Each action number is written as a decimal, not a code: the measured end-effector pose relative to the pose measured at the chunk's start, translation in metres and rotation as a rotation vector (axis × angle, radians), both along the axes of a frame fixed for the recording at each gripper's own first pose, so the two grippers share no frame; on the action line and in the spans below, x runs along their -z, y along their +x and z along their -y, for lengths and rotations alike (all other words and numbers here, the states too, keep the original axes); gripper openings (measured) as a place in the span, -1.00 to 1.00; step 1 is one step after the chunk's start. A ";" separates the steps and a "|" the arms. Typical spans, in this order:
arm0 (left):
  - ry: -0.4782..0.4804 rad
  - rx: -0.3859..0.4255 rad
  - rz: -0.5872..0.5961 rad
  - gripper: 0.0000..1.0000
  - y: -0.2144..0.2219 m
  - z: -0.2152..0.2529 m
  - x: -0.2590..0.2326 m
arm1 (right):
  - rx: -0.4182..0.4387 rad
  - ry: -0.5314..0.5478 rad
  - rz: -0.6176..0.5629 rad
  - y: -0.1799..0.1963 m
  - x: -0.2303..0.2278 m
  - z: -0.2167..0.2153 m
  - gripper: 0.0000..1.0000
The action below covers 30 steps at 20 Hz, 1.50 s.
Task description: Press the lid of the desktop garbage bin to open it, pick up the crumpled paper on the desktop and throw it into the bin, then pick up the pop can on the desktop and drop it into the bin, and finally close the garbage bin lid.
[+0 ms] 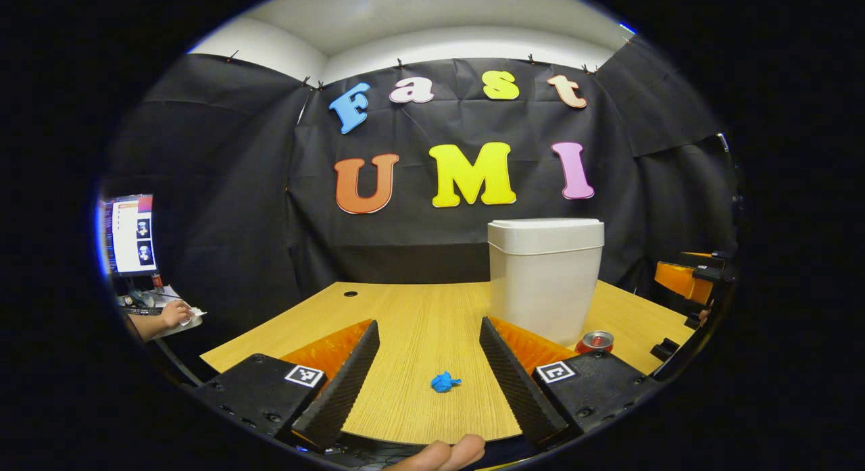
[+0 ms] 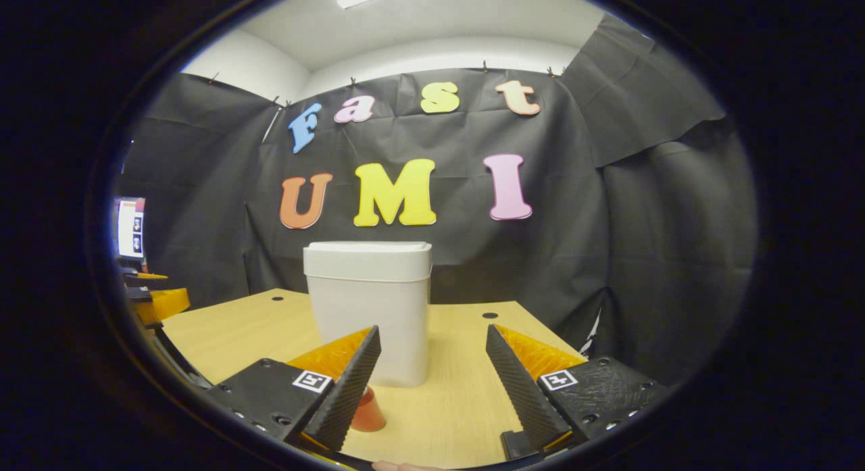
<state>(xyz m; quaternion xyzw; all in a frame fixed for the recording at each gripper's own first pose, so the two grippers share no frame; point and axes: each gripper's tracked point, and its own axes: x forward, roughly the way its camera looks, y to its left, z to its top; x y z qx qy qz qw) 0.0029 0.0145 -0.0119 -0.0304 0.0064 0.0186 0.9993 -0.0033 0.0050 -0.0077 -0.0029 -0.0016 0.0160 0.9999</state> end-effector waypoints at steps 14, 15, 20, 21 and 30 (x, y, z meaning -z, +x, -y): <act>-0.017 -0.009 -0.030 0.96 -0.001 -0.014 0.010 | -0.033 0.008 0.032 0.024 -0.058 -0.014 0.56; -0.020 -0.009 -0.032 0.96 -0.001 -0.015 0.011 | -0.041 0.017 0.033 0.025 -0.064 -0.019 0.56; -0.002 -0.012 -0.023 0.96 -0.007 -0.018 0.012 | -0.071 0.032 0.022 0.058 -0.093 -0.037 0.08; 0.003 -0.012 -0.023 0.96 -0.009 -0.018 0.015 | -0.077 0.025 0.024 0.064 -0.098 -0.042 -0.05; -0.023 -0.007 -0.032 0.96 -0.024 -0.025 0.034 | -0.149 0.040 -0.083 0.124 -0.101 -0.095 -0.99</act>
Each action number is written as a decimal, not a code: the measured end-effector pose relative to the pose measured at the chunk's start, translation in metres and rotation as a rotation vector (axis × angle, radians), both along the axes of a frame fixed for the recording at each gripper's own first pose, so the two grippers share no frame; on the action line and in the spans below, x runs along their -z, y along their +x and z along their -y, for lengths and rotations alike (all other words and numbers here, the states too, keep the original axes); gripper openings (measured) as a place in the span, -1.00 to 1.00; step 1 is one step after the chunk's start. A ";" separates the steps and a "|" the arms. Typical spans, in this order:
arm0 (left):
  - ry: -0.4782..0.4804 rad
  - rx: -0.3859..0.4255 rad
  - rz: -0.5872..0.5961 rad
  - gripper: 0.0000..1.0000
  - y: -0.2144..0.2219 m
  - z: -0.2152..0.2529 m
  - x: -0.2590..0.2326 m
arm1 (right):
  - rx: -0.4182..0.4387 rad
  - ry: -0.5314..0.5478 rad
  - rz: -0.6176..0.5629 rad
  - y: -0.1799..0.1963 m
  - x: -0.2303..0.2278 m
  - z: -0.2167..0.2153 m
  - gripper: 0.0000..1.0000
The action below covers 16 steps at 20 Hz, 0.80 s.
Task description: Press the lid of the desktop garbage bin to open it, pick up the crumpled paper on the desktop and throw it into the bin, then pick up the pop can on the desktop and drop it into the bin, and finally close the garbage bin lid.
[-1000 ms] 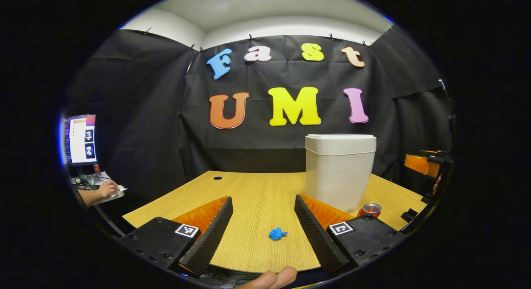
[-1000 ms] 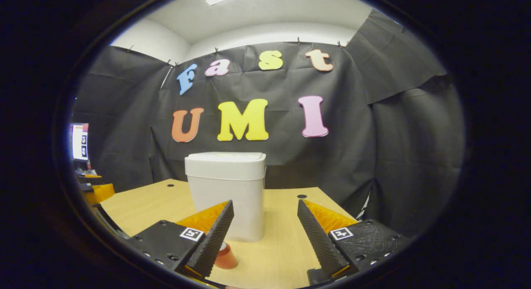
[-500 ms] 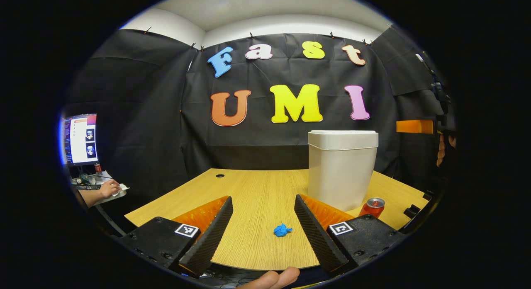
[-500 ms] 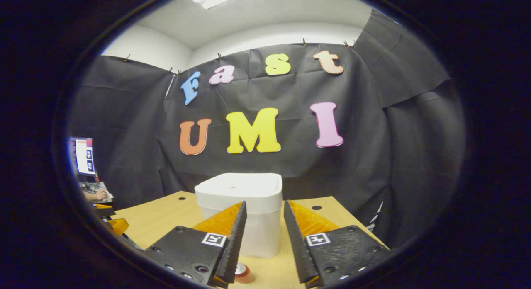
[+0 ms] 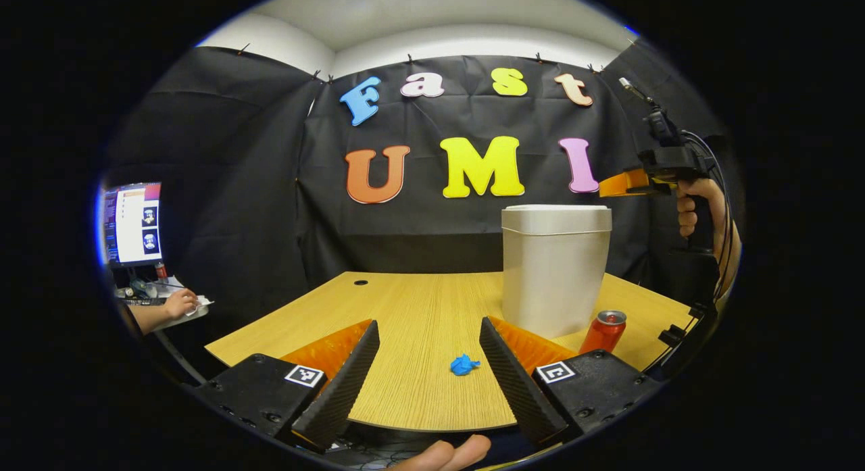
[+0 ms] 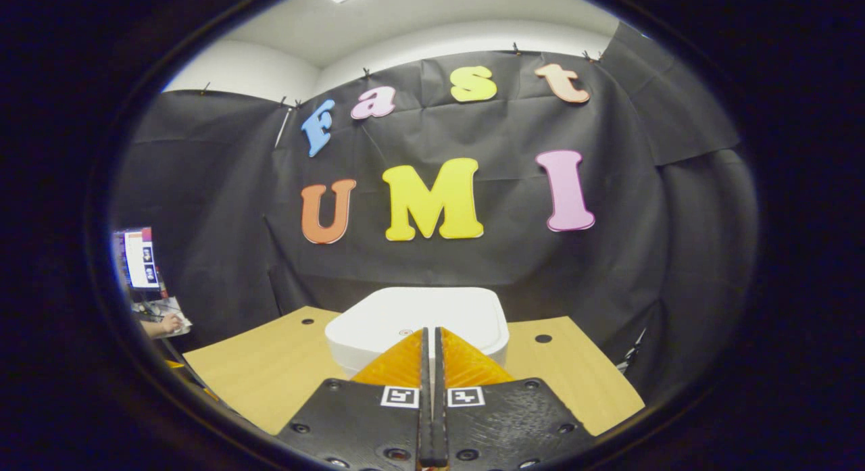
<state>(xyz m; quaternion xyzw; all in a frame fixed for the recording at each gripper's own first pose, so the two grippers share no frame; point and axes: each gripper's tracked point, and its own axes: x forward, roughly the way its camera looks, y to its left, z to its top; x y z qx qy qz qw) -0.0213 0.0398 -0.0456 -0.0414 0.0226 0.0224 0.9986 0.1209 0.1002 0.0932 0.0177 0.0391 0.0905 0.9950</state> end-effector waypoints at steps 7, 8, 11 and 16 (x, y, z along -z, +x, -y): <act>-0.063 0.012 -0.029 0.96 -0.002 0.005 0.012 | -0.003 -0.094 0.005 0.026 0.002 -0.042 -0.99; -0.060 0.015 -0.027 0.96 -0.001 0.007 0.011 | 0.008 -0.114 0.013 0.027 0.002 -0.042 -0.98; -0.057 0.009 -0.021 0.96 -0.002 0.005 0.010 | 0.044 -0.142 0.037 0.032 0.007 -0.040 -0.99; -0.052 0.006 -0.010 0.96 -0.001 0.003 0.011 | 0.062 -0.125 0.018 0.039 0.019 -0.037 -0.98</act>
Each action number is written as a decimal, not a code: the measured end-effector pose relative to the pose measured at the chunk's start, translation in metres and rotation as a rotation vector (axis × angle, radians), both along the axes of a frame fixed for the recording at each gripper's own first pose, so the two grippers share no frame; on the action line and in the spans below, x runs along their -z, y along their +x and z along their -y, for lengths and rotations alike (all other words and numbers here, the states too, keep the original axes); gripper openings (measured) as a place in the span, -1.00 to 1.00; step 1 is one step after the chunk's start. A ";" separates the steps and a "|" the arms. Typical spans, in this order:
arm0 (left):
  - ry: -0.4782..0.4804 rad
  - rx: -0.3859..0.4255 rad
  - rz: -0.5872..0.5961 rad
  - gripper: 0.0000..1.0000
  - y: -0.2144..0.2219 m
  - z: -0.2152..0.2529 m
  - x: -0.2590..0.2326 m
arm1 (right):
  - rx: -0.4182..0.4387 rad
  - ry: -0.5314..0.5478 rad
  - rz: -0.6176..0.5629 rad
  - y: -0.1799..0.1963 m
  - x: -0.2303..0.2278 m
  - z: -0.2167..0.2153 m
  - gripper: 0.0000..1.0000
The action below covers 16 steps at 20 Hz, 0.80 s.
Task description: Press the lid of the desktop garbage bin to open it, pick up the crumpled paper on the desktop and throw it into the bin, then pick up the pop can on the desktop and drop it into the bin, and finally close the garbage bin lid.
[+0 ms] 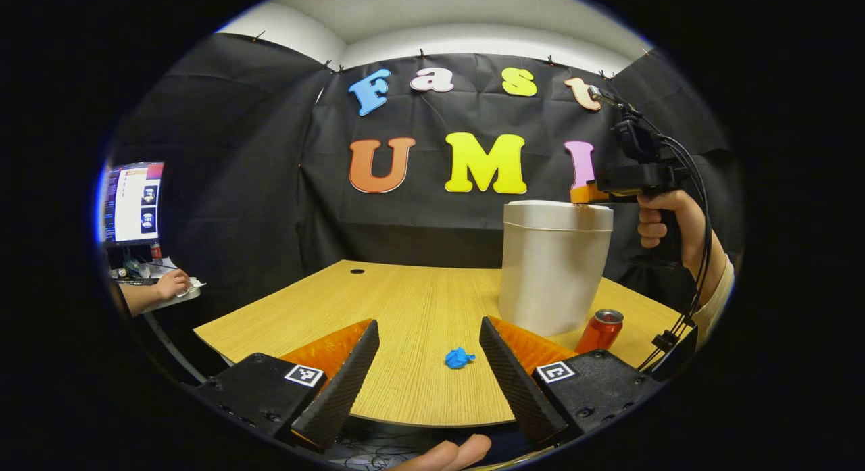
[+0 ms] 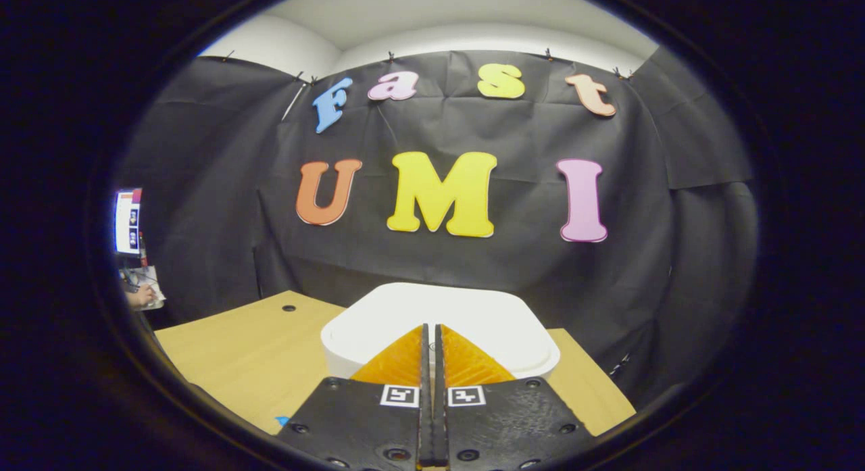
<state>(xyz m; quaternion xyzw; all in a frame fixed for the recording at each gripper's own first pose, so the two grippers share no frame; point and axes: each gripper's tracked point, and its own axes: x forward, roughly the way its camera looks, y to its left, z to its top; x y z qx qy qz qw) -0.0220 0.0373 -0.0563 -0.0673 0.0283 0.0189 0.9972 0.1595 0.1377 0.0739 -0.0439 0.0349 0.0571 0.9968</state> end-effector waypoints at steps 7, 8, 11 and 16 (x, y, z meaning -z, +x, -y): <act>-0.013 -0.009 -0.031 0.96 0.003 -0.001 0.010 | 0.029 0.040 0.061 0.004 0.007 0.000 -0.96; -0.013 -0.007 -0.032 0.96 0.003 0.000 0.009 | 0.028 0.025 0.054 0.003 0.008 0.001 -0.97; -0.010 0.000 -0.025 0.96 0.003 0.002 0.007 | 0.020 0.043 0.029 0.004 0.012 0.000 -0.97; -0.028 0.004 -0.037 0.96 0.005 0.002 0.013 | 0.014 0.006 -0.001 0.000 0.010 0.002 -0.97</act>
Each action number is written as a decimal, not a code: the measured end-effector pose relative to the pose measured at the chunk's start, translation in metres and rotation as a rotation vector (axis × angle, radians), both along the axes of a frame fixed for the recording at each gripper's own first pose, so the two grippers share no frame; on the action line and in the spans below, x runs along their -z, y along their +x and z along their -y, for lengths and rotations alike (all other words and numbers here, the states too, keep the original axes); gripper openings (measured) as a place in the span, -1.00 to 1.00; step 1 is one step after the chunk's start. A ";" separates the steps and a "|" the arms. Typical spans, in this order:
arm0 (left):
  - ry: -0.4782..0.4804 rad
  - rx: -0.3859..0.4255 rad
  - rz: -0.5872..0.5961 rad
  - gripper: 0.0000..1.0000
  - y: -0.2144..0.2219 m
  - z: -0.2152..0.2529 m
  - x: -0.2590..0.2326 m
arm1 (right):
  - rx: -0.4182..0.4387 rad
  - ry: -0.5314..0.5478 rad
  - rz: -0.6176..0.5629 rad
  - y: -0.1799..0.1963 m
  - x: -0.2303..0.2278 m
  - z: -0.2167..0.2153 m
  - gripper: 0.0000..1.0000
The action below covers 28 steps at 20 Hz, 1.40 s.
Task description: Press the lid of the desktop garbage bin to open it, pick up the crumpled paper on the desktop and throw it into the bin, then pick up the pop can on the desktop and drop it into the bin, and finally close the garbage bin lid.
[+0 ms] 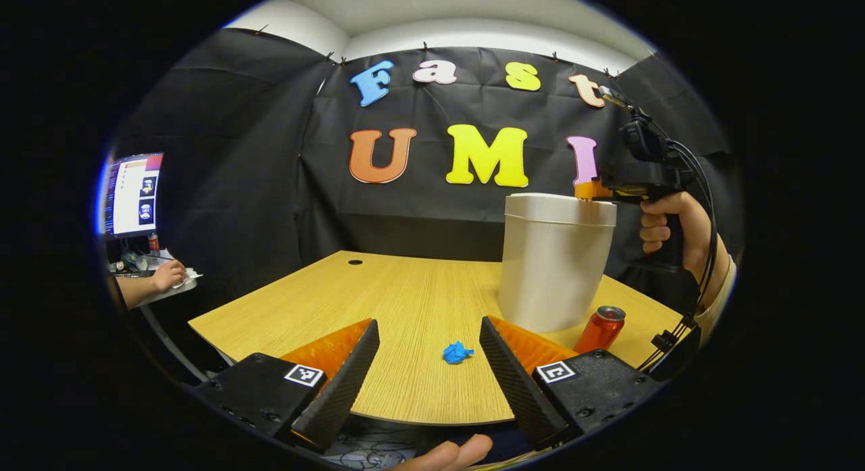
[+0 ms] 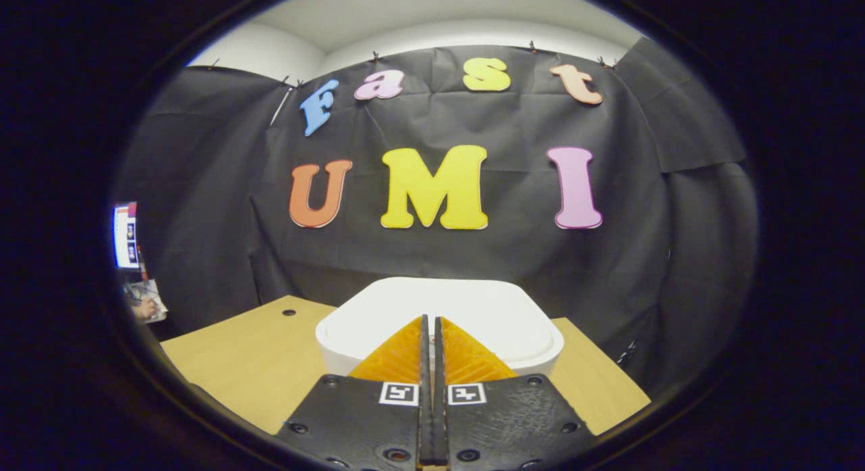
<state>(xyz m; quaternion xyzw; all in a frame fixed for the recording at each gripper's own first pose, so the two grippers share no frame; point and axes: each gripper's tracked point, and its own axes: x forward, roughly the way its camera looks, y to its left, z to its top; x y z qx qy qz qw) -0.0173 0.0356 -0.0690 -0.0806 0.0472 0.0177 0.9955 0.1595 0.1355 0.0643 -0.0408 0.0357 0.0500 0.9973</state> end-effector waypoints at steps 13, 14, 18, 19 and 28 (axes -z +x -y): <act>0.008 0.008 -0.020 0.96 0.004 0.003 0.003 | -0.075 0.027 0.091 -0.088 -0.007 0.008 -0.98; 0.008 0.010 -0.019 0.96 0.005 0.004 0.003 | -0.068 0.037 0.085 -0.089 -0.003 0.010 -0.99; -0.006 0.026 0.008 0.96 0.012 0.006 0.002 | -0.062 0.069 0.042 -0.100 0.015 0.010 -0.74; -0.013 0.032 0.018 0.96 0.016 0.007 0.002 | -0.074 0.074 0.036 -0.106 0.019 0.007 -0.59; -0.009 0.106 -0.037 0.90 0.066 0.024 0.045 | -0.024 0.065 0.085 -0.140 0.046 0.038 0.80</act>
